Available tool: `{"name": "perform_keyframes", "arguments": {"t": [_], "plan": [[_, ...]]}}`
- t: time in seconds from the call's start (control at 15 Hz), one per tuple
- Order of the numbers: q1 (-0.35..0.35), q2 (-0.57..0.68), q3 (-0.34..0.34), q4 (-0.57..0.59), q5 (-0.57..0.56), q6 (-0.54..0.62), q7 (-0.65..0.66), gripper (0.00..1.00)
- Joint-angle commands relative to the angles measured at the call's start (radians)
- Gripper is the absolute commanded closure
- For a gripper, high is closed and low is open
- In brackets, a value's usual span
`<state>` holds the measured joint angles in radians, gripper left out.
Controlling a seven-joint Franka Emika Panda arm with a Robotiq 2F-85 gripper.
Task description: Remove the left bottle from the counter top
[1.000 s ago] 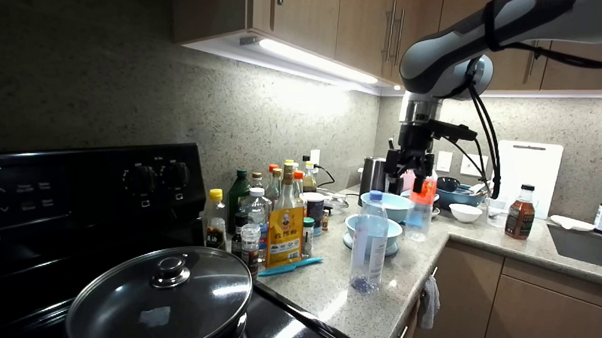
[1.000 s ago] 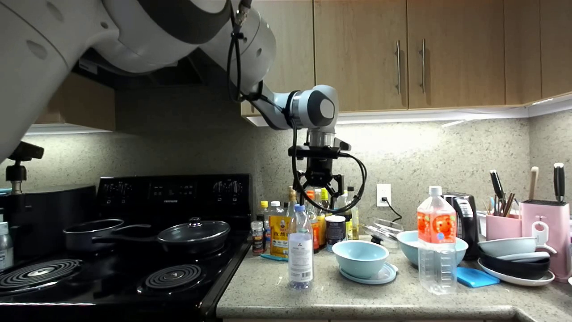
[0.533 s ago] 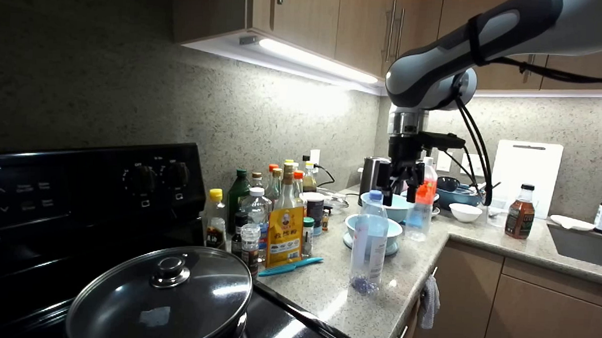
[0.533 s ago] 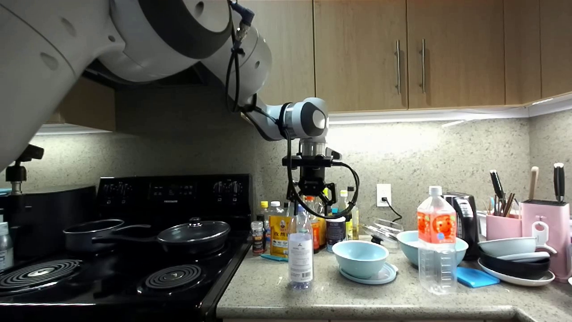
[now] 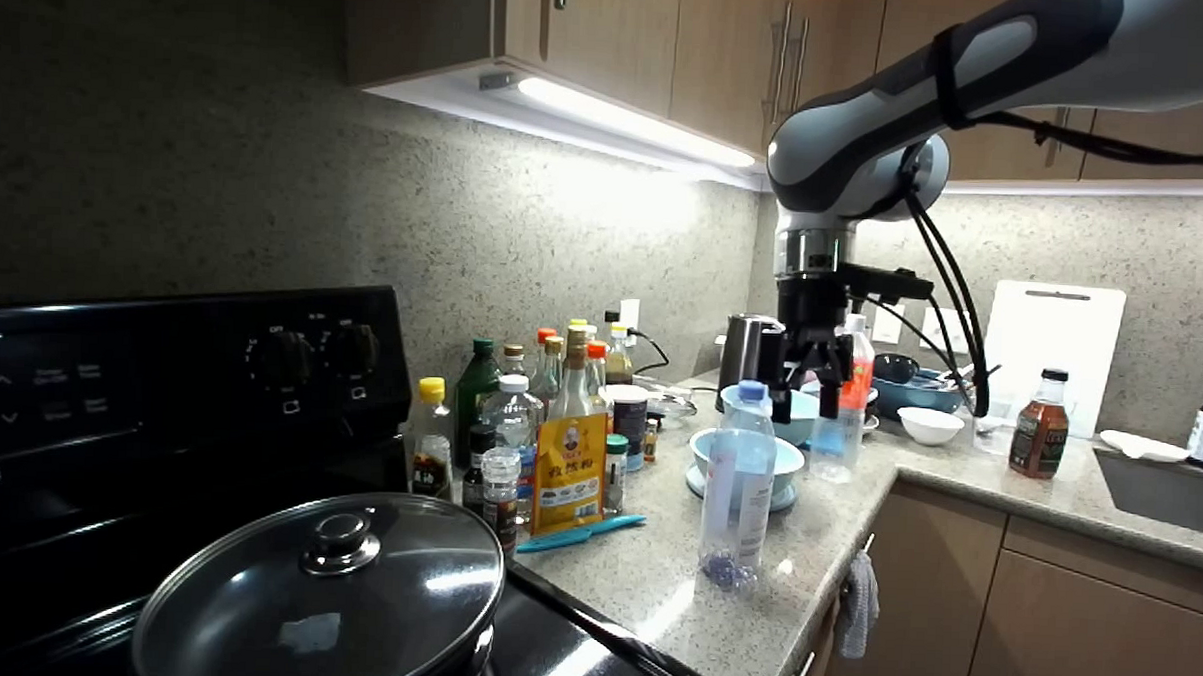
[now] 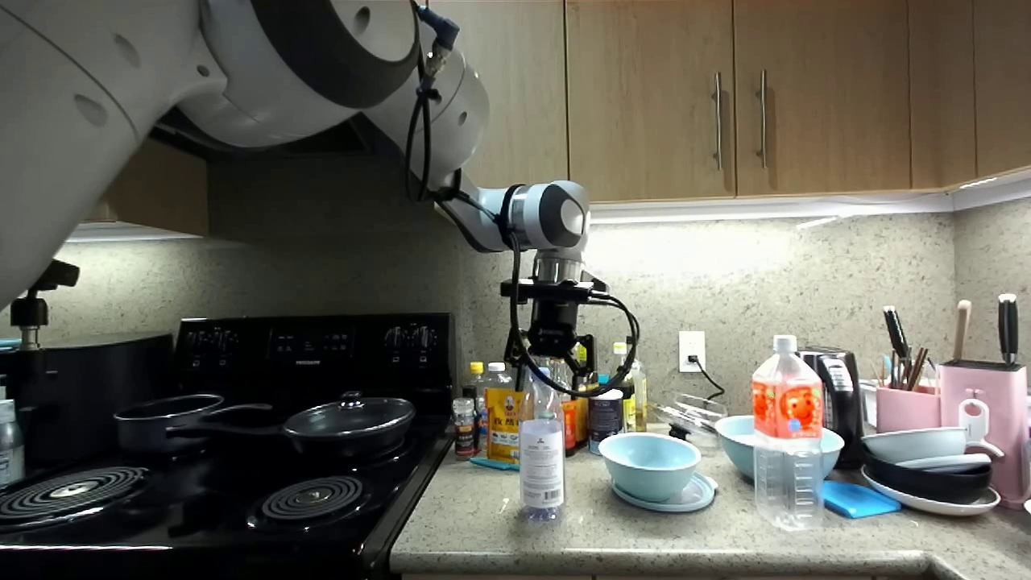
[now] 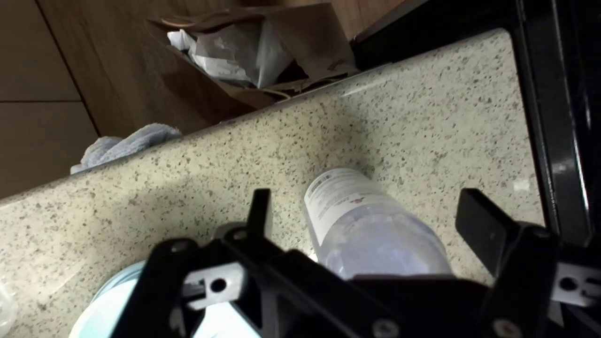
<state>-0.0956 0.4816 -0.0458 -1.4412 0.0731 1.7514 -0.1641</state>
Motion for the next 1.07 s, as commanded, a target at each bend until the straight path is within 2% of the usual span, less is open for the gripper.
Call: {"name": "perform_keyframes", "arguments": {"t": [0.0, 0.47, 0.53, 0.8, 1.0], "plan": [[-0.015, 0.019, 0.023, 0.041, 0.034, -0.093, -0.003, 0.00], [-0.036, 0.054, 0.047, 0.090, 0.127, -0.182, -0.046, 0.00], [-0.020, 0.048, 0.037, 0.074, 0.104, -0.153, -0.009, 0.00], [-0.022, 0.051, 0.038, 0.078, 0.107, -0.157, -0.018, 0.00], [-0.023, 0.050, 0.044, 0.063, 0.110, -0.078, -0.050, 0.00]]}}
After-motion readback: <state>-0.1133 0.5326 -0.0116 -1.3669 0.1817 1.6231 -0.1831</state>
